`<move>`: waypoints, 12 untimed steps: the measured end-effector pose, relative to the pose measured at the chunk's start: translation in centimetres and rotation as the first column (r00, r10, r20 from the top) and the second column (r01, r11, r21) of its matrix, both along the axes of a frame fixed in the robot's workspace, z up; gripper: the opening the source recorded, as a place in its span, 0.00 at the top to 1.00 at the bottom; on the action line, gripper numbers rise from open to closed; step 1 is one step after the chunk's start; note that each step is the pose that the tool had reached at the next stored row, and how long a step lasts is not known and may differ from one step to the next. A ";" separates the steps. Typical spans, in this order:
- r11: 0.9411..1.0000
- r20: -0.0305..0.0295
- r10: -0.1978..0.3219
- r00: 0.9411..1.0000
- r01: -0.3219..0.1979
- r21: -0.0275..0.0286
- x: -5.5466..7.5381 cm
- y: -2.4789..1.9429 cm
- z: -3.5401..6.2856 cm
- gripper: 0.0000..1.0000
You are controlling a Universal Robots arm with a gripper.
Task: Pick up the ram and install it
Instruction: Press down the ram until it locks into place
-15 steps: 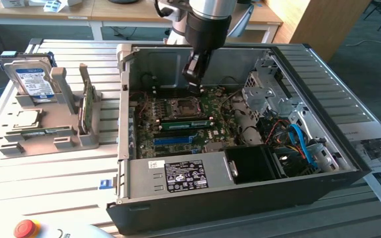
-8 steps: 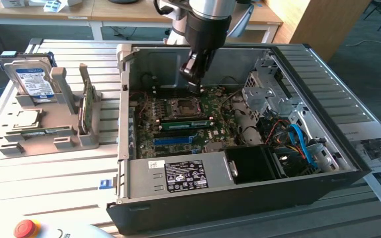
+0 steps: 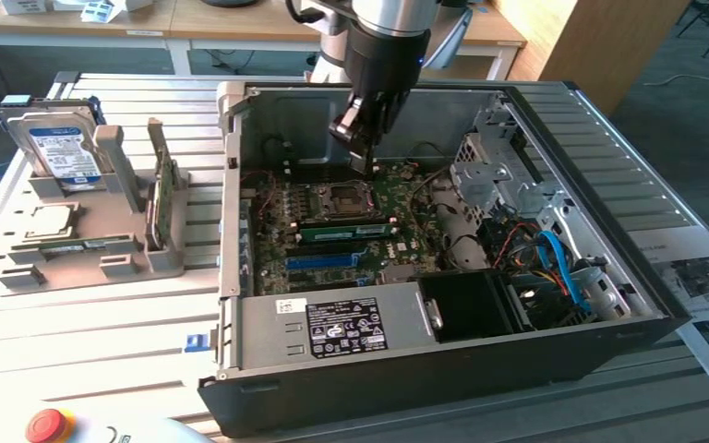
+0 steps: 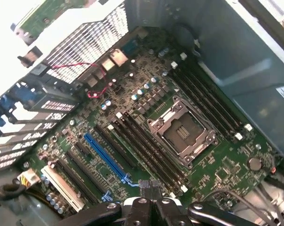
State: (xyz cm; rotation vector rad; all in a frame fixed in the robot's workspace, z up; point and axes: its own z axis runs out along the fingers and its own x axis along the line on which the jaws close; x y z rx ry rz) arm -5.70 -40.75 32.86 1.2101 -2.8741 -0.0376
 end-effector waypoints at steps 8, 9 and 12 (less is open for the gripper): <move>0.994 0.000 -0.109 0.994 0.109 0.000 0.0 0.00 -0.01 0.89; 0.992 0.000 -0.123 0.992 0.123 0.000 0.0 0.00 -0.01 0.89; 0.987 0.000 -0.163 0.987 0.163 0.000 0.0 0.00 -0.02 0.89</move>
